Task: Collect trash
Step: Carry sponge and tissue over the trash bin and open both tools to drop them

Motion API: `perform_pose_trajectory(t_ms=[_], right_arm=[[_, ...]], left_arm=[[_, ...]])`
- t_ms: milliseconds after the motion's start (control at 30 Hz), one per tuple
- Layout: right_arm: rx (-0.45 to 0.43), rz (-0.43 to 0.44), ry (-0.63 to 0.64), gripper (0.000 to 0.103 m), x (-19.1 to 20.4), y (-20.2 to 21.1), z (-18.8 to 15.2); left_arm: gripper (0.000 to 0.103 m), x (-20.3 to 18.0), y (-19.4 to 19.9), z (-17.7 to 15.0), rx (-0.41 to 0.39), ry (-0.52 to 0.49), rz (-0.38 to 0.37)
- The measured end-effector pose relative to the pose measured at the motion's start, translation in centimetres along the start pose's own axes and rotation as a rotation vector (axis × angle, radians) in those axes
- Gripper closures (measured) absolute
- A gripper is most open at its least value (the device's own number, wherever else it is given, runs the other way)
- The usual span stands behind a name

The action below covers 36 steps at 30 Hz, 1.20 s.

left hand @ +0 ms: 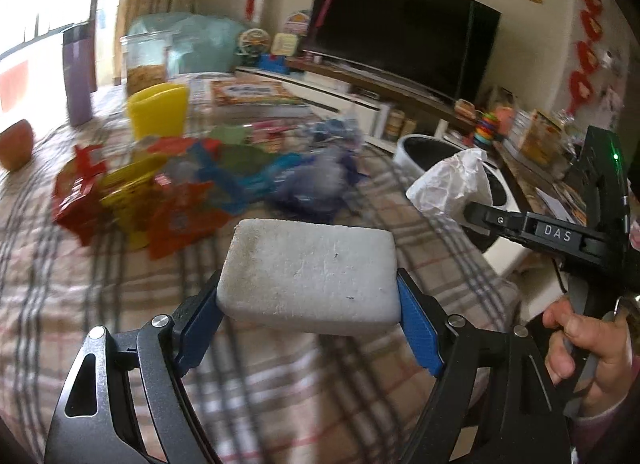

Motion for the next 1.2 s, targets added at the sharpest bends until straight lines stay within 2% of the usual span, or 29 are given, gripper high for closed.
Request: perform_pose_trajectory(t_ms=[533, 1200], right_arm=[[-0.066, -0.083, -0.042, 0.085, -5.8, 4.1, 3.3], [-0.058, -0.125, -0.104, 0.085, -12.2, 5.9, 6.9]], left_arm=[[0.022, -9.0, -1.9, 3.7, -0.009, -0.122, -0.087], [0.021, -18.7, -6.6, 9.1, -0.003, -0.245, -0.153]])
Point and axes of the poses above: each gripper's, at about its wrist camera, not at the fingertips, and y roughly against the way its jaws point, x to its left, z to its top, the point moved 10 cm from there along -y, roughly the way its jaws point, and after that the axes turned 14 degrees about z, right-handed, at the moved point
